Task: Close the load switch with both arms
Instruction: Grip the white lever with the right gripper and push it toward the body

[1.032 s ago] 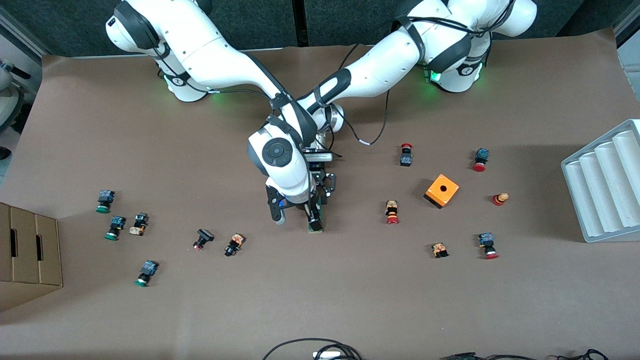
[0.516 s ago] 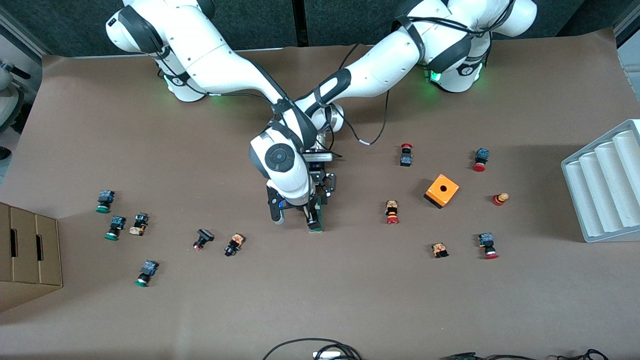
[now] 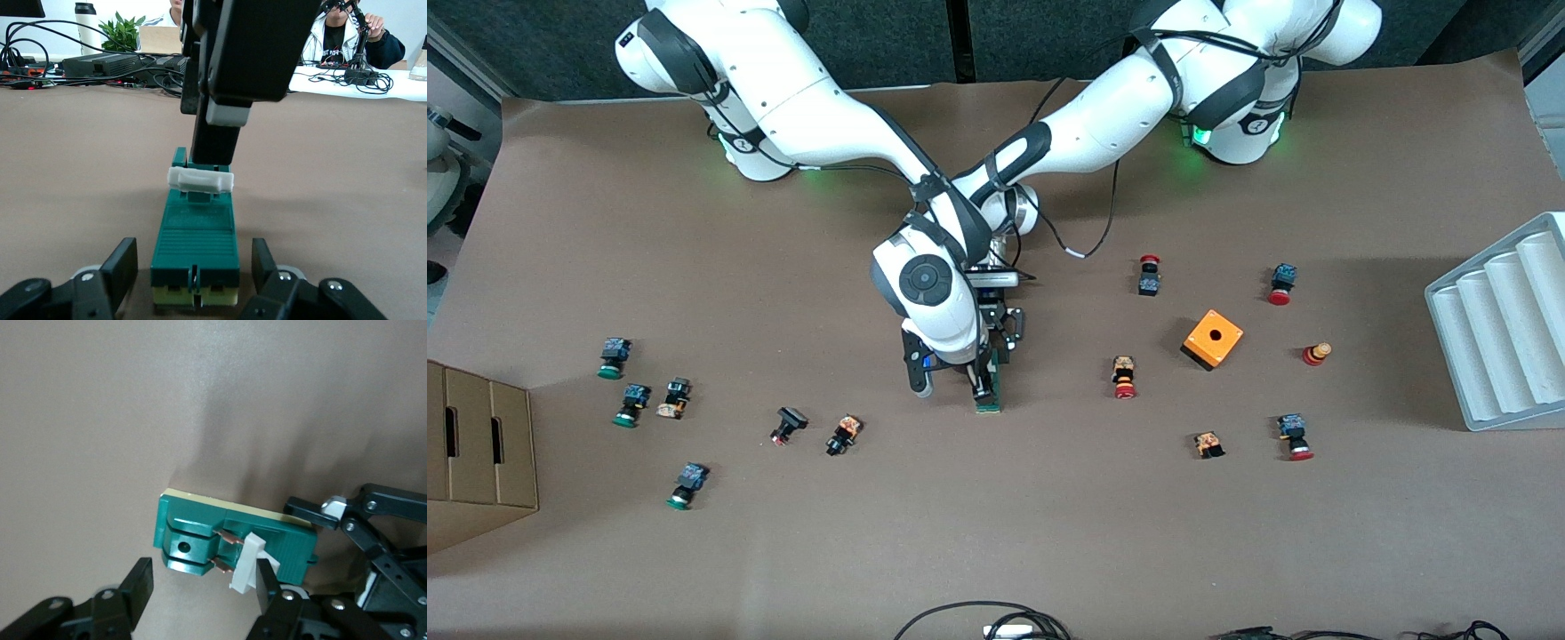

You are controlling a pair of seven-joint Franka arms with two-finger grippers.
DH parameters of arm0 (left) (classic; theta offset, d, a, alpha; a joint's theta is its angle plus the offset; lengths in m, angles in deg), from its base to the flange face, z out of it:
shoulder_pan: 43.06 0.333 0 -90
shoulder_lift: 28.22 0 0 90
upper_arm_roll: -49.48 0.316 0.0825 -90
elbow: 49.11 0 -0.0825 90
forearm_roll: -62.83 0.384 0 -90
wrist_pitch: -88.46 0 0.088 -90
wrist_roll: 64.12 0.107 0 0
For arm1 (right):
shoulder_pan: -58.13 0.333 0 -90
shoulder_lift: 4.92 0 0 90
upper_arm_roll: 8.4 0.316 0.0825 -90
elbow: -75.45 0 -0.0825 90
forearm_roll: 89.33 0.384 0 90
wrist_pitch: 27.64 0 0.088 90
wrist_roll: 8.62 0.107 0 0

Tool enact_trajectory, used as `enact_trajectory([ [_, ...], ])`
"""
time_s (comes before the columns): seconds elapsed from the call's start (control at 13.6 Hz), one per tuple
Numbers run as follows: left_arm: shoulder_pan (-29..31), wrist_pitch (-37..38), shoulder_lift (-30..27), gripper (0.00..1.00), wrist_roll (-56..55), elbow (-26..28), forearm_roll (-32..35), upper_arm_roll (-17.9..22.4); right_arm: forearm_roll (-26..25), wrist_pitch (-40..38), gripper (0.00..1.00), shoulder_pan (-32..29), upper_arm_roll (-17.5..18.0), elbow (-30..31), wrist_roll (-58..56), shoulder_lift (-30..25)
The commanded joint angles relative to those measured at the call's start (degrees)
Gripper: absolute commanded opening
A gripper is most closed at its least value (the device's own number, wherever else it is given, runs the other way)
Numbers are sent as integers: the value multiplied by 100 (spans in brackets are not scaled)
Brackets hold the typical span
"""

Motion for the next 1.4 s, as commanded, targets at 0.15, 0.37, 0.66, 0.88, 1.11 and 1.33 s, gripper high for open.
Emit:
enact_trajectory([
  [0.15, -105, 103, 80, 77, -108, -115, 78, 60, 161, -393, 62, 59, -5, 96, 34, -134],
  [0.37, -105, 103, 80, 77, -108, -115, 78, 60, 196, -437, 60, 121, 4, 149, 105, -134],
  [0.66, -105, 103, 80, 77, -116, -115, 78, 60, 196, -446, 59, 174, 4, 227, 140, -134],
  [0.88, -105, 103, 80, 77, -116, -115, 78, 60, 196, -402, 57, 227, 4, 246, 149, -134],
  [1.11, -105, 103, 80, 77, -108, -115, 78, 60, 196, -367, 53, 200, 4, 228, 131, -134],
  [1.33, -105, 103, 80, 77, -116, -115, 78, 60, 187, -218, 49, 218, 4, 219, 96, -107],
])
